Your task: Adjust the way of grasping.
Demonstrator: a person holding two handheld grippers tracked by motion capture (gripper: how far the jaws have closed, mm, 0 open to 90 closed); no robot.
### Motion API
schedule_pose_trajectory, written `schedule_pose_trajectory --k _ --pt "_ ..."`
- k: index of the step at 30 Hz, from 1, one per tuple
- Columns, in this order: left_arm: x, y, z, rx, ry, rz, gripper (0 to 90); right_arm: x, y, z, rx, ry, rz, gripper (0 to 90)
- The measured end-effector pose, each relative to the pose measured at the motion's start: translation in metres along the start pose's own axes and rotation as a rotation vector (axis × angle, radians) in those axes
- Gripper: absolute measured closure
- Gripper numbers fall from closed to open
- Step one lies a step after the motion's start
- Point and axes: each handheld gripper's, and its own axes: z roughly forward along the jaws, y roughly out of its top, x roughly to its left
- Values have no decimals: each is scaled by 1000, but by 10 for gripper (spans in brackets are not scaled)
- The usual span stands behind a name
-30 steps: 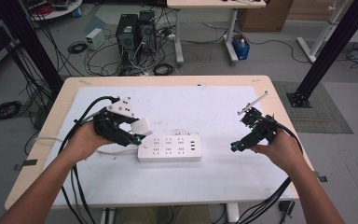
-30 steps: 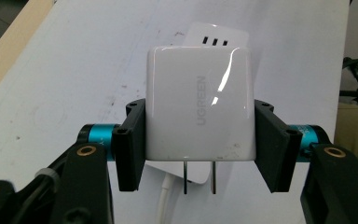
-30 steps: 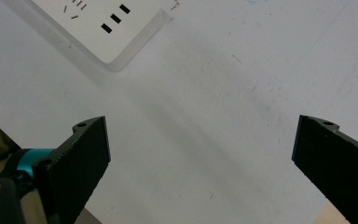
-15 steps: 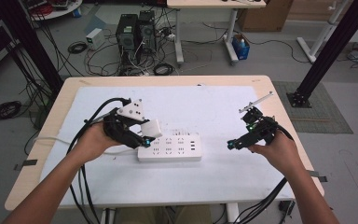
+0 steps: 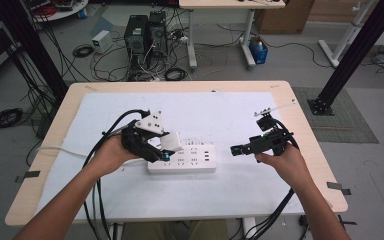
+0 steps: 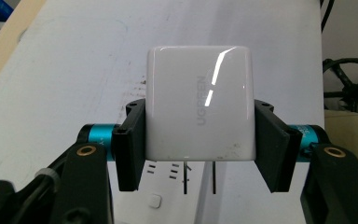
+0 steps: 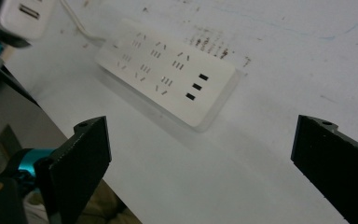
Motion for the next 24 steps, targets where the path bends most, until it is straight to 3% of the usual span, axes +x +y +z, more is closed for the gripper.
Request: schedule_pose_trajectory --k 6,12,16,24 --pt "-4 1 12 -8 -3 3 426 -2 -5 5 -30 109 116 41" --pt "-10 4 24 -56 -9 6 426 -1 -11 9 -37 176 195 41" --pt "-13 7 33 -71 -28 28 425 1 -11 12 -41 222 228 41" --pt "-17 5 47 -134 -47 47 426 5 -8 16 -23 244 260 41"
